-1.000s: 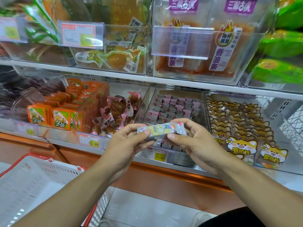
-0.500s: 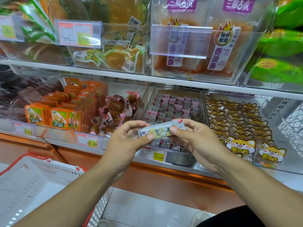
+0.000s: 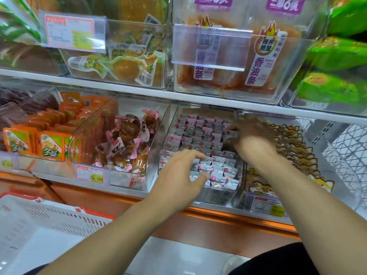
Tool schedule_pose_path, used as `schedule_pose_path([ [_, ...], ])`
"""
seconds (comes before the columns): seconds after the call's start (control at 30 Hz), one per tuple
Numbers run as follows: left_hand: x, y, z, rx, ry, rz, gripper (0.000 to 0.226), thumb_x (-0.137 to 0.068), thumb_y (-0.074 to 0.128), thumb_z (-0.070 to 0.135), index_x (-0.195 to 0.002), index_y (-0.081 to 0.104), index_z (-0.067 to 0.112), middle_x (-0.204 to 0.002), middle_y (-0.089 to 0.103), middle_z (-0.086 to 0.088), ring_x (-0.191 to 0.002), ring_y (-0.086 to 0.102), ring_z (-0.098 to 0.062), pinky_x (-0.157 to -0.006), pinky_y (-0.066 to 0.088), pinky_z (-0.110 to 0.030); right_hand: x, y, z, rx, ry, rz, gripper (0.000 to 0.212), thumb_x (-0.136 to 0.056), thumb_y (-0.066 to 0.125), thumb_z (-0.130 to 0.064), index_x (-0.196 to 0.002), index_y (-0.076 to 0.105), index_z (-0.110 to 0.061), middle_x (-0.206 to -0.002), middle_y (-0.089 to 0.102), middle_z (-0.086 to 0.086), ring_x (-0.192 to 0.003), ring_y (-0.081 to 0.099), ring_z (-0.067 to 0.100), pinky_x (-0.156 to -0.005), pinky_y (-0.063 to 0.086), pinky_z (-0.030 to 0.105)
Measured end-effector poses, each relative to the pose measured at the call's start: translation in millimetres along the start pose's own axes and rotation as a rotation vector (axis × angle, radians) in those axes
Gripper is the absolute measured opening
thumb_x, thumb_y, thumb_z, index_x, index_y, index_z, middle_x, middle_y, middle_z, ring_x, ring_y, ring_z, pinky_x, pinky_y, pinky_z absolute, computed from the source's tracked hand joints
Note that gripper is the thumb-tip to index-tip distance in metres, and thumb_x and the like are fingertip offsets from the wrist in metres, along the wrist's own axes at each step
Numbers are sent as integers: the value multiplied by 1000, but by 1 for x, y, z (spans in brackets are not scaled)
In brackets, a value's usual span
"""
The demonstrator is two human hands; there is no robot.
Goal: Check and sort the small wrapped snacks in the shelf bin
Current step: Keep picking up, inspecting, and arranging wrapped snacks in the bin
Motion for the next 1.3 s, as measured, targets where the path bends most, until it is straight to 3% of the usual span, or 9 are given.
schedule_pose_path([
  [0.07, -6, 8, 3, -81, 53, -34, 47, -93, 66, 47, -135, 53, 33, -138, 52, 15, -129, 39, -1, -105, 29, -17, -16, 7, -9, 155, 24, -31, 34, -88, 74, -25, -120, 67, -32, -133, 62, 8, -130, 49, 30, -112, 34, 42],
  [0.23, -19, 24, 8, -223, 127, -93, 56, -95, 57, 57, -140, 52, 24, -140, 52, 5, -134, 39, -15, -113, 30, -32, -33, 22, -23, 423, -13, -61, 34, -91, 65, -16, -126, 64, -16, -130, 62, 13, -132, 45, 33, -109, 35, 43],
  [0.47, -23, 34, -2, -295, 120, -166, 61, -96, 48, 63, -142, 50, 22, -142, 50, 2, -133, 39, -18, -114, 30, -35, -37, 32, -30, 377, -74, -70, 27, -93, 59, -13, -114, 73, -22, -123, 67, 9, -122, 54, 30, -106, 39, 43],
  [0.57, -24, 31, -3, -260, 117, -151, 60, -96, 50, 61, -142, 50, 23, -141, 50, 3, -132, 39, -17, -113, 30, -33, -36, 37, -33, 358, -99, -51, 28, -97, 57, -16, -120, 70, -24, -122, 67, 7, -123, 53, 30, -114, 29, 44],
  [0.63, -23, 29, -3, -240, 115, -138, 60, -96, 51, 61, -142, 50, 23, -141, 49, 3, -133, 38, -16, -113, 29, -32, -36, 38, -33, 337, -112, -37, 20, -96, 59, -16, -107, 73, -23, -115, 71, 5, -119, 58, 28, -117, 25, 44],
  [0.73, -22, 23, -3, -194, 106, -112, 58, -96, 53, 59, -141, 50, 24, -142, 49, 5, -135, 37, -13, -113, 29, -30, -34, 32, -31, 218, -78, 19, 17, -94, 59, -11, -102, 69, -21, -105, 72, 5, -109, 63, 30, -109, 38, 44],
  [0.93, -17, 3, -9, -17, 23, -43, 50, -98, 59, 45, -144, 47, 29, -146, 48, 11, -134, 40, -6, -107, 29, -21, -10, 3, -15, -377, 23, 208, 15, -93, 58, -7, -96, 58, -22, -100, 69, 8, -93, 65, 32, -86, 54, 47],
  [1.1, -7, -25, -20, 239, -89, 117, 47, -94, 70, 27, -139, 54, 27, -137, 59, 13, -124, 54, -1, -110, 45, -28, 34, -12, -17, -599, -88, 253, 20, -99, 54, -12, -97, 50, -31, -82, 63, -9, -65, 58, 14, -59, 41, 30],
  [1.3, 15, -47, -27, 417, -144, 96, 55, -80, 83, 33, -129, 58, 36, -123, 65, 19, -112, 62, 1, -95, 53, -20, 87, -43, -45, -985, -347, 313, 22, -100, 58, -10, -97, 54, -31, -106, 68, -13, -99, 67, 8, -79, 55, 25],
])
Point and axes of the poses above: each hand's wrist, its own x-axis away from the middle knuckle, its own y-axis out of the palm, z = x × y, the point moved 5 cm from there along -x, towards the middle knuckle
